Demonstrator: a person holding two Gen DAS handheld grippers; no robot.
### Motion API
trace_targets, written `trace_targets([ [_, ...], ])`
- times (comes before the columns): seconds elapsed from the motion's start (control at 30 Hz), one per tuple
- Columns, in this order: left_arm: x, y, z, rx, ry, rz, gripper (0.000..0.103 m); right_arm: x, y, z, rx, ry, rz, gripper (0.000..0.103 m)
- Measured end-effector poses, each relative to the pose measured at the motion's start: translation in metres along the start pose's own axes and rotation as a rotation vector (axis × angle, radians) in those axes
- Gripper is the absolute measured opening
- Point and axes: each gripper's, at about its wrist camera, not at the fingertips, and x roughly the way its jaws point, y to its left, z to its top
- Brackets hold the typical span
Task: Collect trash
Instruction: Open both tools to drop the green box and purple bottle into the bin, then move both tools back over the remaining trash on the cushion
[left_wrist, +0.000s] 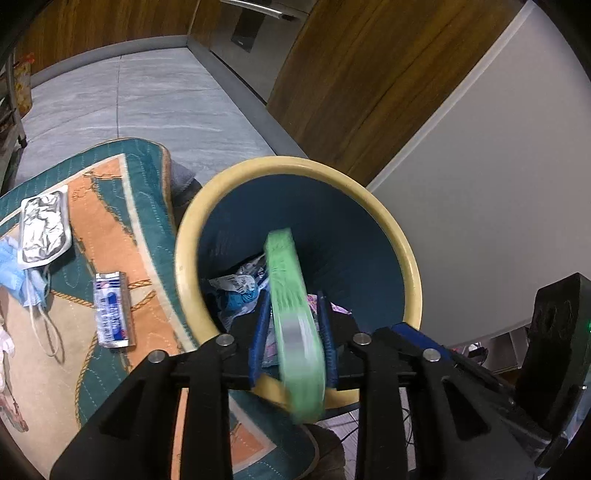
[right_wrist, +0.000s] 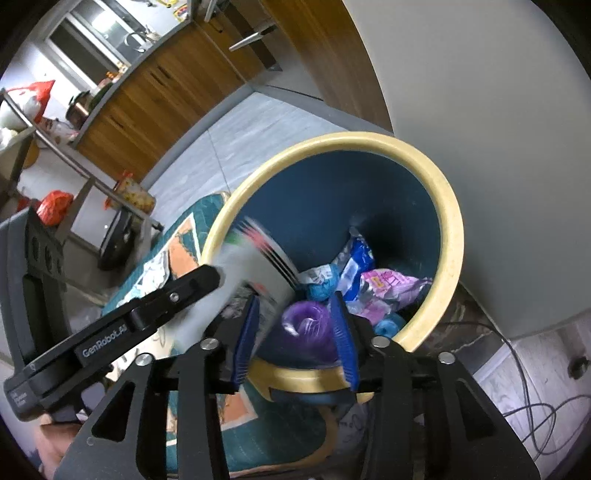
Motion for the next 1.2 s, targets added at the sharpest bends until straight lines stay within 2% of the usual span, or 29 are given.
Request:
trace_targets([
  [0.03,-0.003,0.002,0.000,-0.004,-0.005,0.002,0.030,-0.001,0.001,0.000,-0.002,-0.005,0.001,0.045],
  [0.17,-0.019,0.008,-0.005,-0.008,-0.036,0.019,0.049,-0.004,0.007,-0.001,-0.016,-0.022,0.010,0.049],
  [0.37,-0.051,0.017,-0.011,0.023,-0.103,0.099,0.075,-0.009,0.021,-0.004,-0.060,-0.041,0.018,0.050],
  [0.77,-0.112,0.047,-0.036,0.035,-0.154,0.203,0.084,-0.014,0.046,-0.016,-0.168,-0.021,0.031,0.051],
  [0.8,-0.117,0.053,-0.039,0.027,-0.155,0.210,0.085,-0.014,0.048,-0.017,-0.174,-0.018,0.031,0.054],
  [0.83,-0.122,0.057,-0.041,0.021,-0.156,0.215,0.085,-0.015,0.049,-0.018,-0.181,-0.016,0.034,0.067],
  [0.87,-0.123,0.061,-0.043,0.018,-0.156,0.220,0.085,-0.016,0.050,-0.019,-0.185,-0.020,0.036,0.075],
  [1.07,-0.146,0.089,-0.055,-0.001,-0.149,0.262,0.086,-0.021,0.064,-0.024,-0.247,-0.023,0.031,0.075],
  [1.2,-0.166,0.105,-0.061,-0.009,-0.158,0.296,0.087,-0.026,0.082,-0.030,-0.332,-0.028,0.021,0.077],
])
